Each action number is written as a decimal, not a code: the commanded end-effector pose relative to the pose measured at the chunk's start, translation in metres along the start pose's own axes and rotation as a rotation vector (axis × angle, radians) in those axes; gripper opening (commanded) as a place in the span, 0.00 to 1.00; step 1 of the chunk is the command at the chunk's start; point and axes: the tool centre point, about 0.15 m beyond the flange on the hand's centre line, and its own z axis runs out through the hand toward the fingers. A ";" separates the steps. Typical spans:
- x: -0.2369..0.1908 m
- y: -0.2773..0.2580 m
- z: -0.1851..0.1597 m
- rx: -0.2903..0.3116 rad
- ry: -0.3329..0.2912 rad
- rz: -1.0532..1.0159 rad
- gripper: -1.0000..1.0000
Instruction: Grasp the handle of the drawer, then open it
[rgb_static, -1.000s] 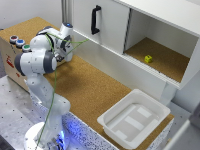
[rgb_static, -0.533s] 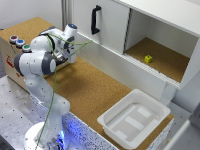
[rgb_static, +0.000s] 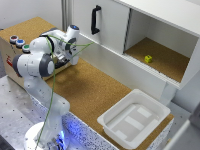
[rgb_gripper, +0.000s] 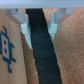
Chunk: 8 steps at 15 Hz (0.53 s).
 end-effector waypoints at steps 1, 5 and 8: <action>0.045 0.068 0.050 -0.005 -0.011 0.089 0.00; 0.051 0.085 0.045 -0.014 0.000 0.131 0.00; 0.052 0.096 0.031 -0.014 0.001 0.132 1.00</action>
